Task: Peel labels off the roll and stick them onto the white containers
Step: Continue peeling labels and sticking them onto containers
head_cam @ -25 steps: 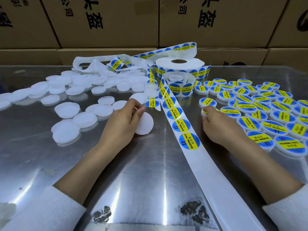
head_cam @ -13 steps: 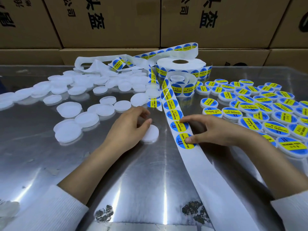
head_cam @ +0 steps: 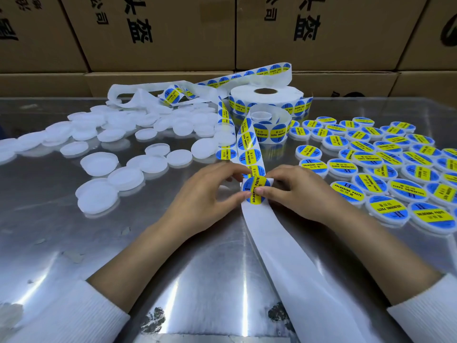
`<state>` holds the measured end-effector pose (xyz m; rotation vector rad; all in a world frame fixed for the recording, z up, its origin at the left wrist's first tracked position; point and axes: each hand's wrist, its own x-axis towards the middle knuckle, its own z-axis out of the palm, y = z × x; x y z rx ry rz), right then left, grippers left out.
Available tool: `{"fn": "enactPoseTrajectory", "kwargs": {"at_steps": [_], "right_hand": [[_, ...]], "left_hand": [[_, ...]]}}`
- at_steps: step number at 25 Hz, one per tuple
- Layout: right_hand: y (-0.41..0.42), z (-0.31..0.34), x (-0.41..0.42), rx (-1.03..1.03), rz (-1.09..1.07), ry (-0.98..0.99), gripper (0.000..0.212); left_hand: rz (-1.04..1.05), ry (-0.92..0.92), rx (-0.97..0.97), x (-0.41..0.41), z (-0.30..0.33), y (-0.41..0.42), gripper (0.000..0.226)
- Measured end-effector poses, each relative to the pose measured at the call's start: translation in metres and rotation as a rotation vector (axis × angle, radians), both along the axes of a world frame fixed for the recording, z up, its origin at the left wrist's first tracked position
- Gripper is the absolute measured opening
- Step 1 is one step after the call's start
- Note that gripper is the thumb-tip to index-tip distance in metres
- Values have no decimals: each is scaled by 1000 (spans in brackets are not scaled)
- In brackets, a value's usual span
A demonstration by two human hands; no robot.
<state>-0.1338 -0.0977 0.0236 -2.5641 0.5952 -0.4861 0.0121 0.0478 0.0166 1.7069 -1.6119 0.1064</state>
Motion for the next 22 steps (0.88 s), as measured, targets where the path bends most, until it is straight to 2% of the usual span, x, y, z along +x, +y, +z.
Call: {"fn": "enactPoseTrajectory", "kwargs": {"at_steps": [3,5,7,12,17,22], "right_hand": [[3,-1,2,-64,-22,29,44],[4,-1,2,-81,-15,8,39],[7,2,2,-56,26,-93,29],[12,6,2,-79,84,-221,13],[12,5,2,-69,55,-220,17],[13,4,1,-79,42,-230,19]], "left_hand": [[21,53,2,-2,2,0,19],[31,99,37,-2,2,0,13],[37,119,57,-3,2,0,10],[64,108,45,-3,3,1,11],[29,65,45,-3,2,1,32],[68,83,42,-1,1,0,15]]}}
